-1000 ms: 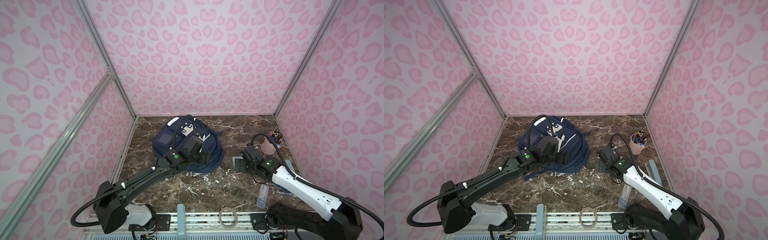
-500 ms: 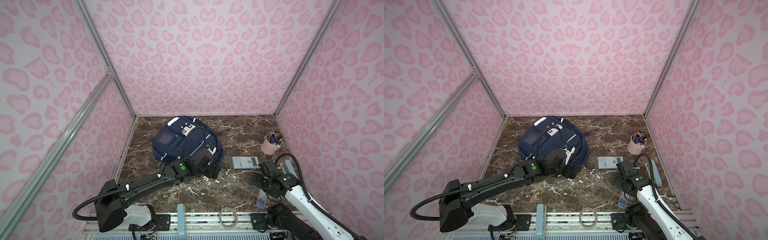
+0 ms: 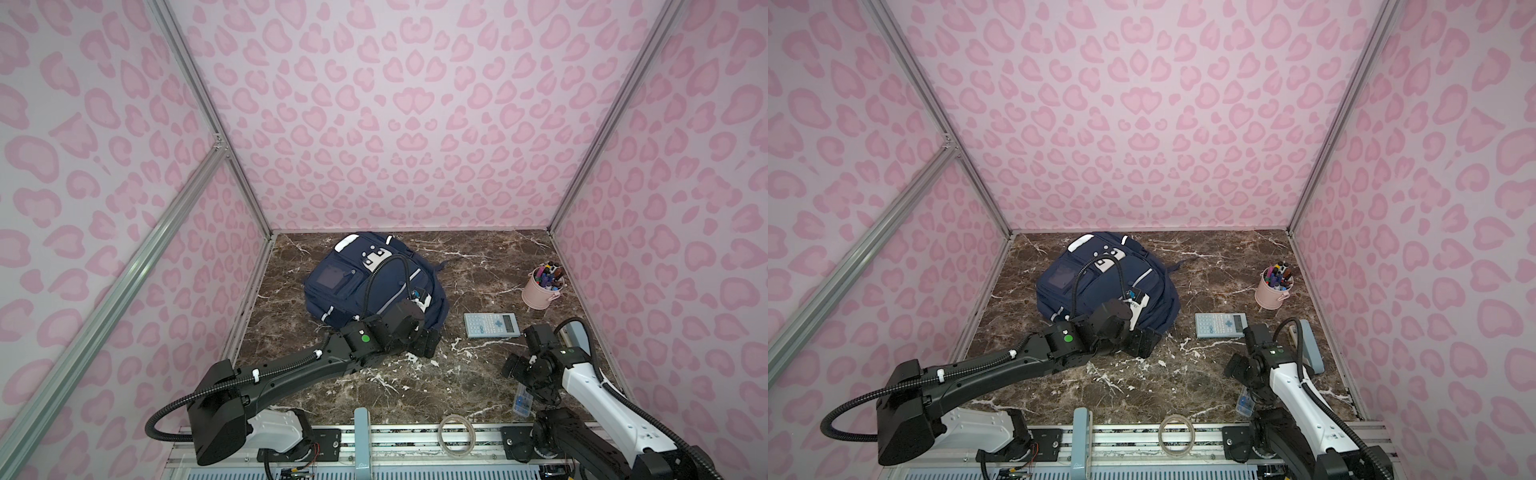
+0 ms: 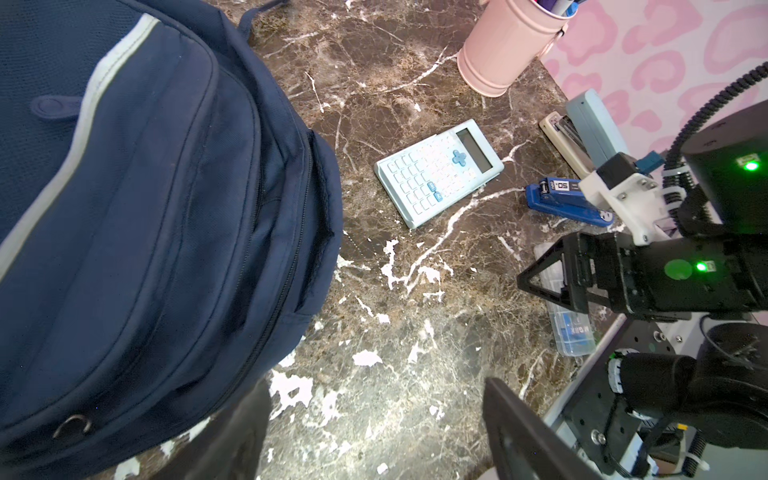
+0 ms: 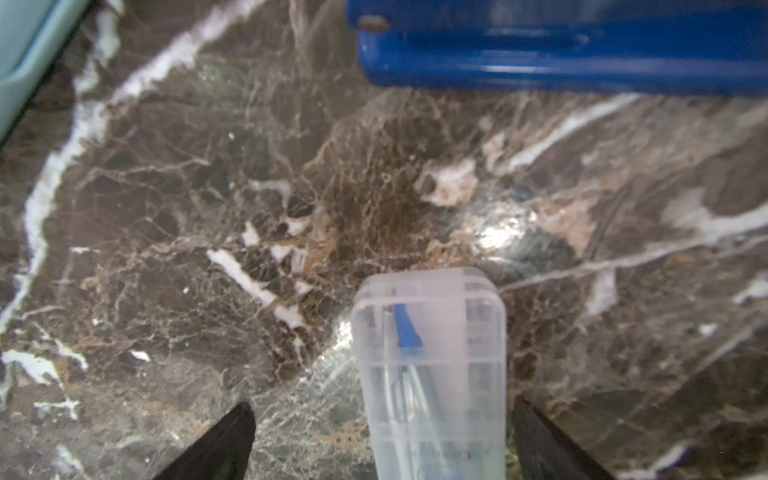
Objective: Pack the student bag
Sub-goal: 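Reach the right gripper down and grasp the clear pencil case, then carry the pencil case into the backpack opening while the left gripper holds it open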
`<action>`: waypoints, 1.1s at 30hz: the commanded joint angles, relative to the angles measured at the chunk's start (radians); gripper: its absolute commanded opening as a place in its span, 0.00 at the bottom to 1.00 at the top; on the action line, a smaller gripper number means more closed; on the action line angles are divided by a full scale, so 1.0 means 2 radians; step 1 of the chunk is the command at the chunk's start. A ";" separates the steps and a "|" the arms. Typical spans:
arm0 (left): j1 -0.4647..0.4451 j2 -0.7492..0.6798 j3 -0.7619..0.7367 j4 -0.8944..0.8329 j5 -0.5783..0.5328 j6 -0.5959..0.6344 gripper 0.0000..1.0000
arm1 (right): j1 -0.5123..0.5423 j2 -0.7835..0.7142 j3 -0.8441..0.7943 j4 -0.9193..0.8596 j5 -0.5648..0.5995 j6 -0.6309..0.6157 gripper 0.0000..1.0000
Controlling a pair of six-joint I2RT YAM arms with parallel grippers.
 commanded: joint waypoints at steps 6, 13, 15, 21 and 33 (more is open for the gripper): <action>0.001 0.005 -0.001 0.019 -0.017 -0.008 0.83 | 0.060 0.016 0.001 0.057 -0.046 0.019 0.88; 0.002 0.013 0.000 0.027 -0.007 -0.018 0.83 | 0.099 0.091 0.009 0.073 -0.061 0.006 0.64; 0.005 0.015 0.003 0.019 -0.016 -0.016 0.83 | 0.103 0.110 0.021 0.065 -0.056 0.001 0.58; 0.011 0.022 0.023 -0.034 -0.112 -0.005 0.83 | 0.129 0.135 0.041 0.065 -0.041 -0.009 0.37; 0.022 0.272 0.248 -0.155 -0.334 0.084 0.86 | 0.187 0.102 0.121 0.075 -0.031 -0.028 0.27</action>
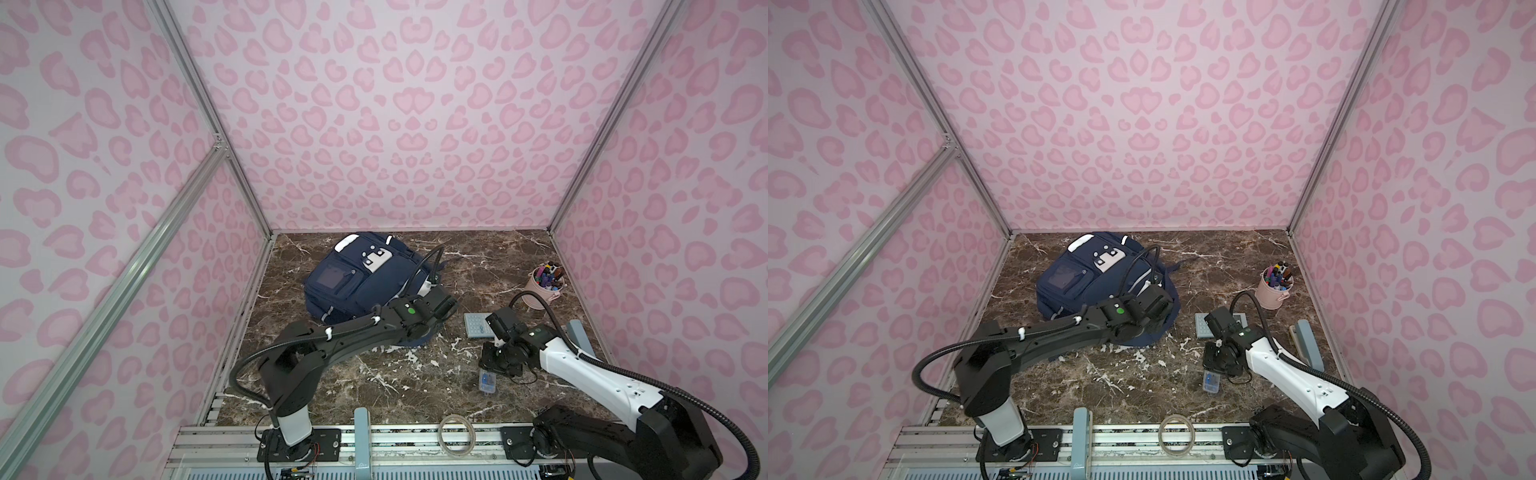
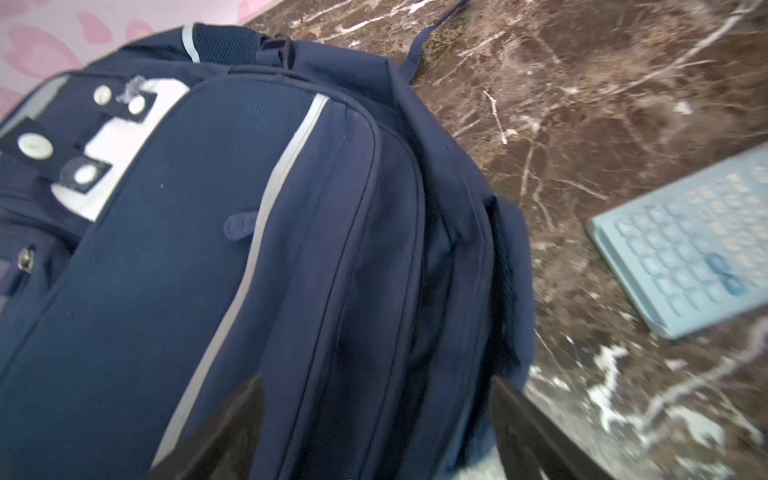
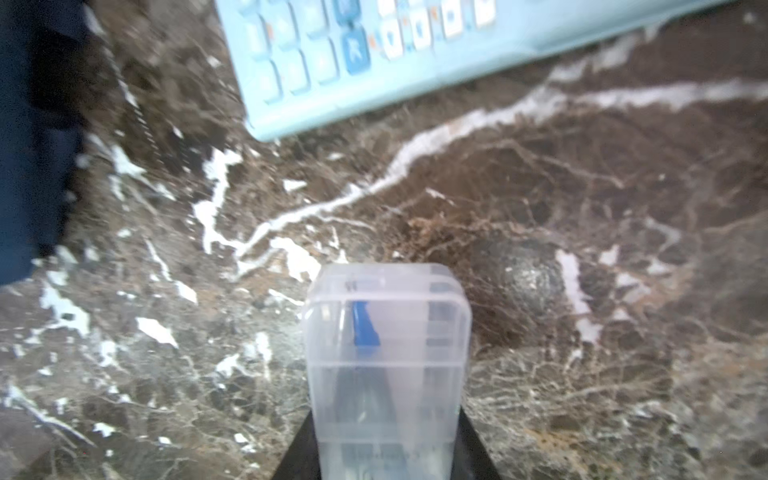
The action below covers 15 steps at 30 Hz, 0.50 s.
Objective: Pack the student bag
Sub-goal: 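Carry the pencil case into the backpack opening while the left gripper holds it open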
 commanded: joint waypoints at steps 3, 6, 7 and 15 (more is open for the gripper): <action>0.025 0.059 0.069 -0.054 -0.072 0.018 0.77 | 0.005 0.005 0.021 0.040 -0.017 -0.015 0.27; 0.046 0.088 0.101 -0.079 -0.062 0.010 0.57 | 0.004 0.024 0.048 0.051 -0.016 -0.029 0.27; 0.051 0.093 0.105 -0.078 -0.051 0.015 0.53 | 0.005 0.032 0.059 0.057 -0.018 -0.032 0.27; 0.060 0.091 0.107 -0.074 0.001 0.022 0.41 | 0.005 0.103 0.140 0.096 -0.025 -0.055 0.24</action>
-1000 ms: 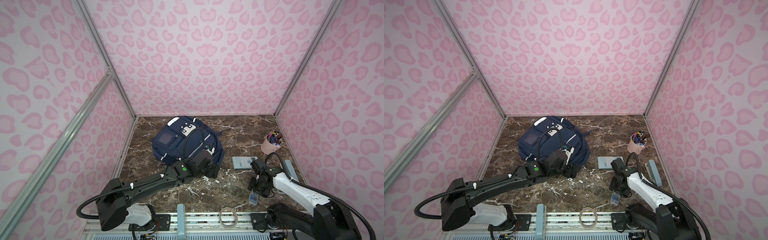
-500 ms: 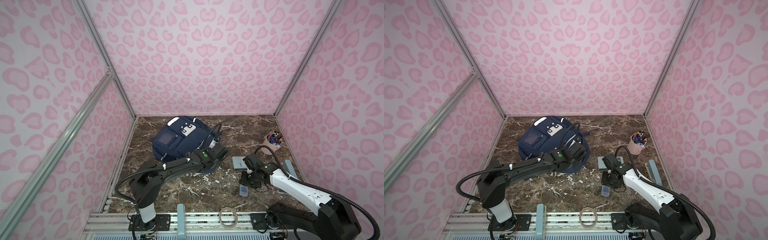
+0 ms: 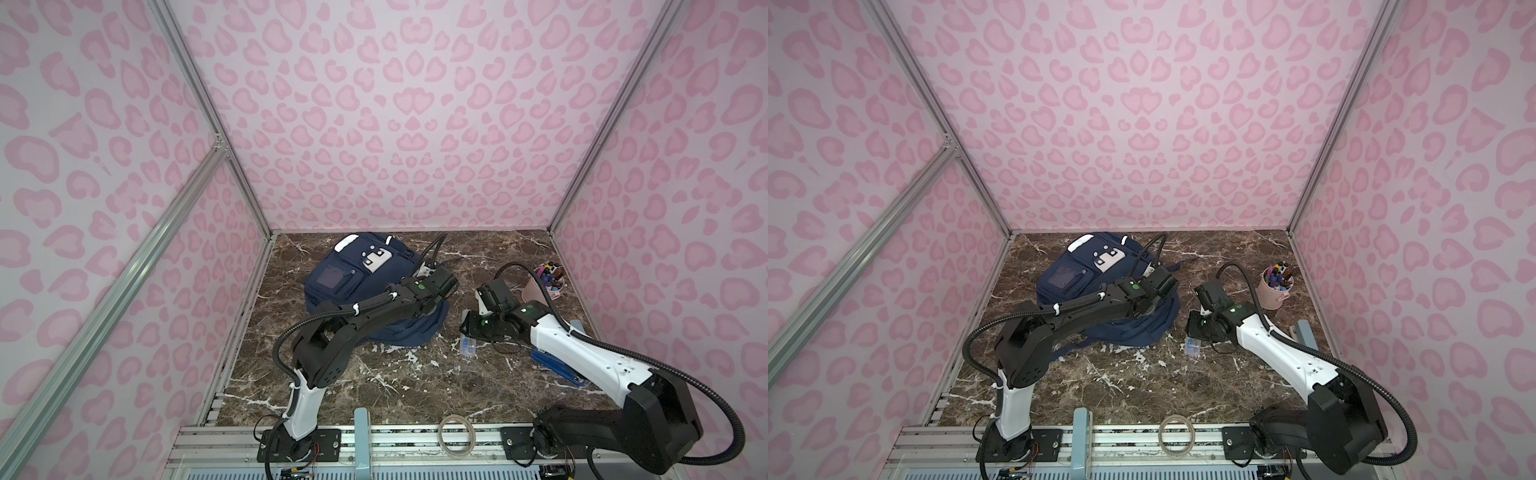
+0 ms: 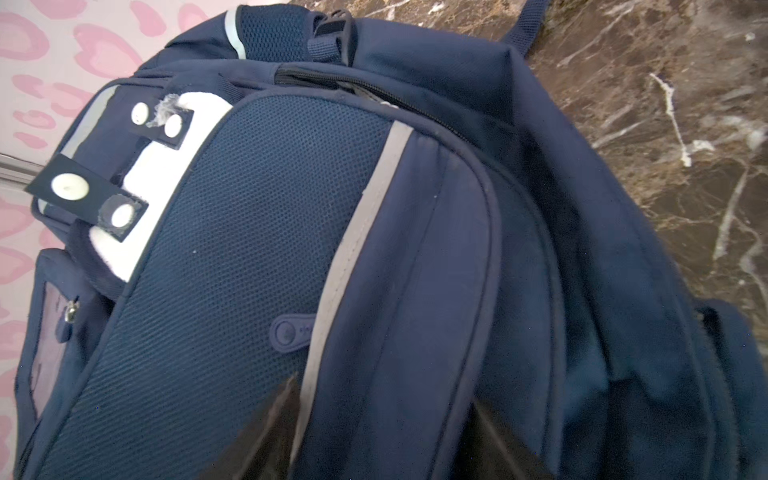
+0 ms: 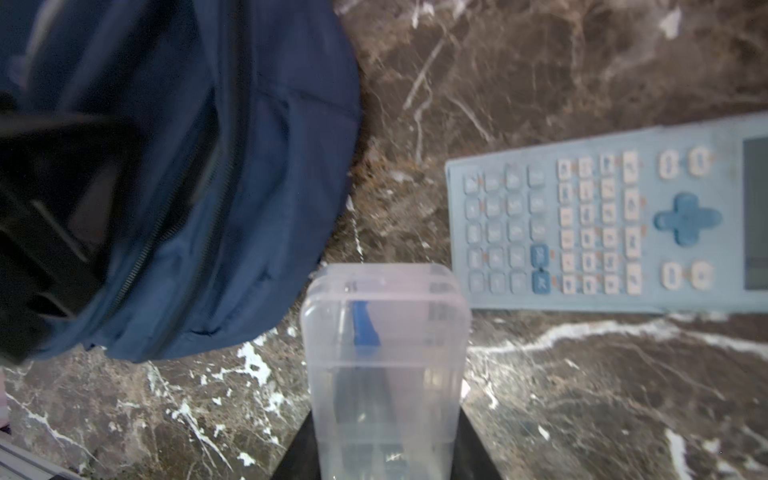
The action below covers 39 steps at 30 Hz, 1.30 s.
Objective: Pack the student bag
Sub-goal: 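Carry the pencil case into the backpack opening while the left gripper holds it open, then release the pencil case inside and withdraw the right gripper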
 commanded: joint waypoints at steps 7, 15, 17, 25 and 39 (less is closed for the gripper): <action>0.034 -0.076 0.012 -0.027 0.055 0.008 0.03 | 0.001 0.090 0.071 0.080 -0.044 -0.012 0.26; 0.094 -0.192 -0.027 0.016 0.199 0.001 0.03 | 0.020 0.215 0.193 0.120 -0.075 0.006 0.27; 0.107 -0.210 -0.037 0.033 0.222 -0.002 0.03 | 0.028 0.258 0.231 0.147 -0.090 0.026 0.27; 0.137 -0.225 -0.039 0.062 0.269 -0.015 0.03 | 0.075 0.388 0.383 0.191 -0.066 0.094 0.38; 0.142 -0.222 -0.070 0.085 0.281 -0.035 0.03 | 0.075 0.346 0.333 0.208 -0.057 0.105 0.72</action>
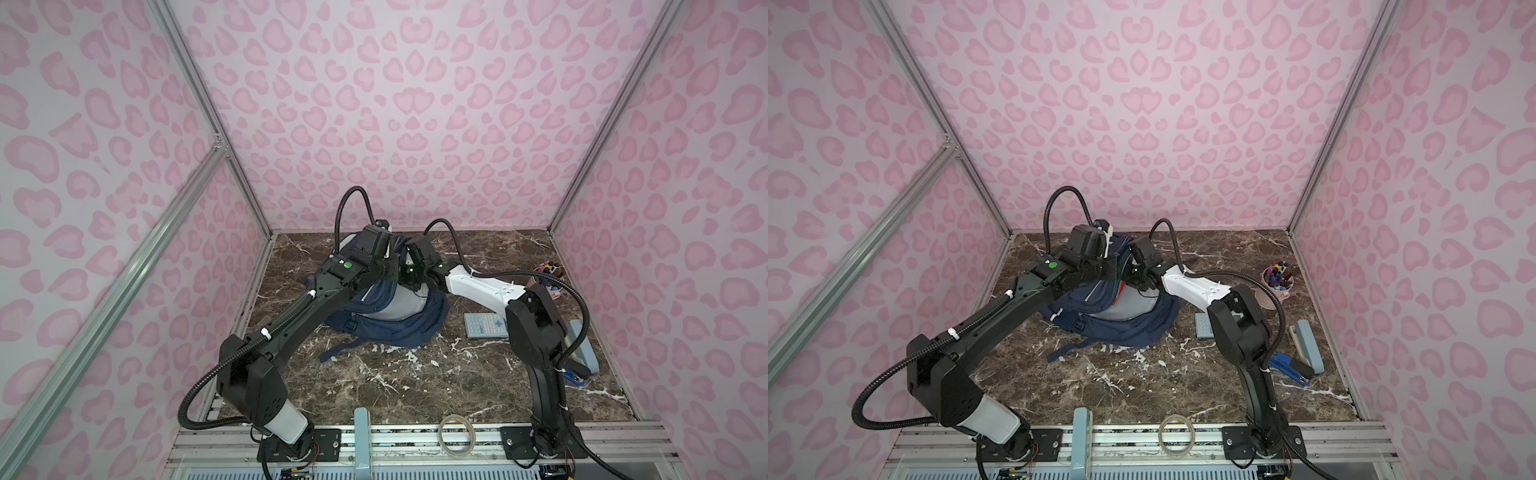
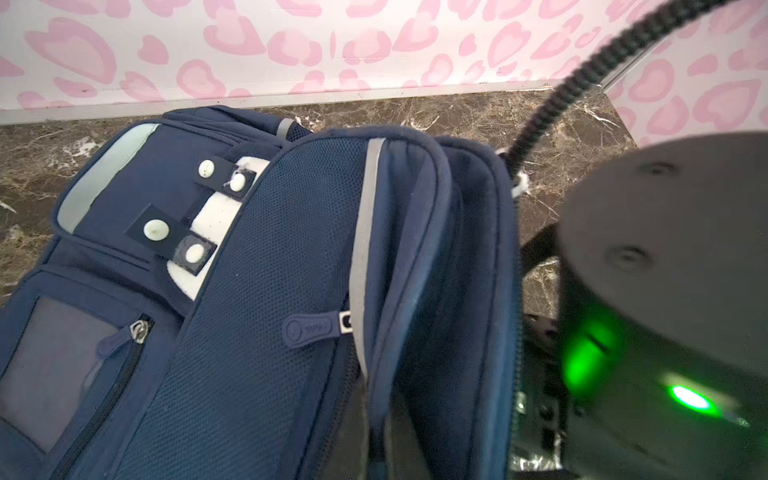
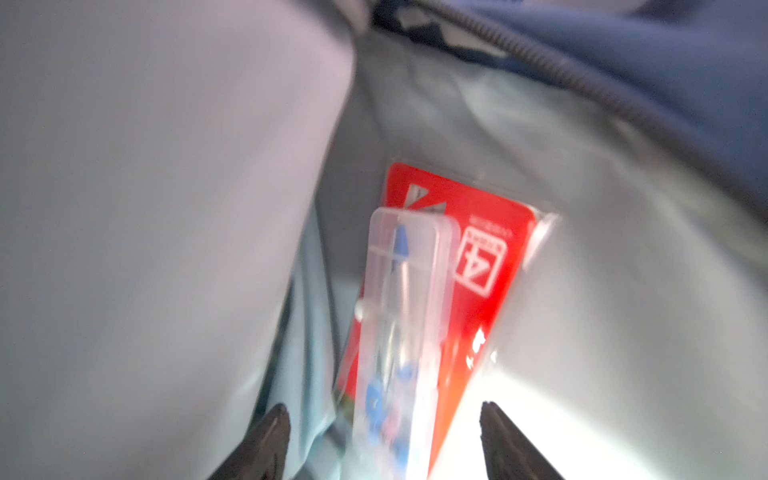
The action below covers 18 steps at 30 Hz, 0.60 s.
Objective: Pack the student bag
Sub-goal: 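Release the pencil case inside and withdraw the right gripper, then move both grippers to the backpack's near edge and grip its sides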
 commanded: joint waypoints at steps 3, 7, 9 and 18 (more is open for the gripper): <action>0.002 0.002 -0.020 0.050 0.009 -0.027 0.03 | -0.006 -0.072 -0.107 0.025 0.018 -0.026 0.65; 0.003 0.034 -0.019 0.060 0.011 -0.047 0.04 | -0.036 -0.180 -0.269 0.093 0.010 -0.021 0.64; 0.003 0.042 -0.033 0.081 0.033 -0.059 0.10 | -0.043 -0.223 -0.314 0.082 0.008 -0.044 0.66; 0.007 -0.045 -0.122 0.160 0.068 -0.107 0.91 | 0.047 -0.362 -0.375 -0.014 0.160 -0.151 0.97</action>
